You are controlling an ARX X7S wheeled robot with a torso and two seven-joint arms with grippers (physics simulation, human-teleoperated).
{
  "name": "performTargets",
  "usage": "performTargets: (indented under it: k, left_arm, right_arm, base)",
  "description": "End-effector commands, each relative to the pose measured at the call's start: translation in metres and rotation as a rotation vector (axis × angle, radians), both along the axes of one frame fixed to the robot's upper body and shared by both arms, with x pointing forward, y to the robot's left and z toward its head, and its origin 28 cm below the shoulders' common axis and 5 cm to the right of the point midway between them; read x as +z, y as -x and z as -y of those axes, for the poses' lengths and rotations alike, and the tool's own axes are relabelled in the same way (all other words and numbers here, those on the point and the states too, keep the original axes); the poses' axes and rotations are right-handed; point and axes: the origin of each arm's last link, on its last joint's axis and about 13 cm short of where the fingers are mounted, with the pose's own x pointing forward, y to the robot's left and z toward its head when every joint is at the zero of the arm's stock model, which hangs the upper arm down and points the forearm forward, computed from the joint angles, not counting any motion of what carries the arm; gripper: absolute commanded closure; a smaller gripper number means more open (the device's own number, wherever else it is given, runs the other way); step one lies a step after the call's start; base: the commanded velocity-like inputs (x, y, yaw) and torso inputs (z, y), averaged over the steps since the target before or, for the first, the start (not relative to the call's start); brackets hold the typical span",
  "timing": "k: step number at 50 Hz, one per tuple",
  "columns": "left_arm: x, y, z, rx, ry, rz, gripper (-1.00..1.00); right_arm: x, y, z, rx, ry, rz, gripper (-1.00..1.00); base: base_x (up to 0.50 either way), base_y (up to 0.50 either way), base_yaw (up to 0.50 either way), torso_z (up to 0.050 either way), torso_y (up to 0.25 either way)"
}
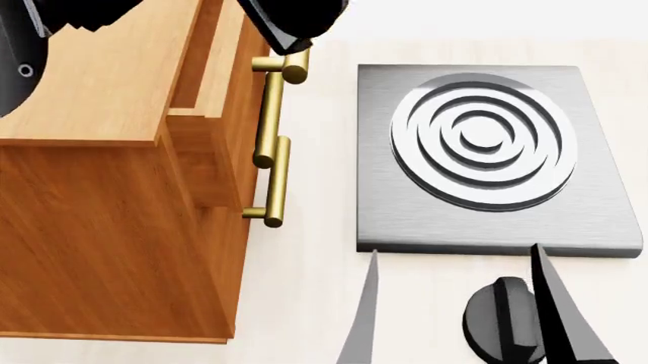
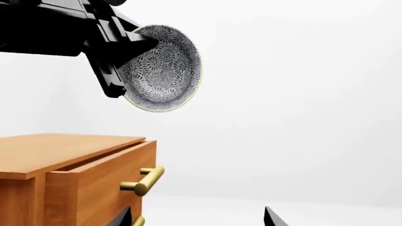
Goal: Pick the akita bowl on the wooden cabinet and place it on the plate.
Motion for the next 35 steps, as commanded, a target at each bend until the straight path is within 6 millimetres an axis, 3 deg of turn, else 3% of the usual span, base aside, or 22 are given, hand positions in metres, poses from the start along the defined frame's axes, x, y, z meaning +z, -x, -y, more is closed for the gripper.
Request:
performTargets:
  k: [1,35]
  left_arm:
    - [-0.003,0.005,0.007,-0.058,-0.023,0.019,1.00]
    - [-0.016,0.018,0.000,-0.161,-0.051,0.002,1.00]
  right_arm:
    - [0.005,0.001,0.002,-0.011,0.001,0.032,-1.00]
    - [0.006,0.002,0.004,-0.023,0.002,0.039,-1.00]
  base:
    - [0.00,0.00,0.00,0.000,0.010]
    - [0.00,0.00,0.00,0.000,0.000]
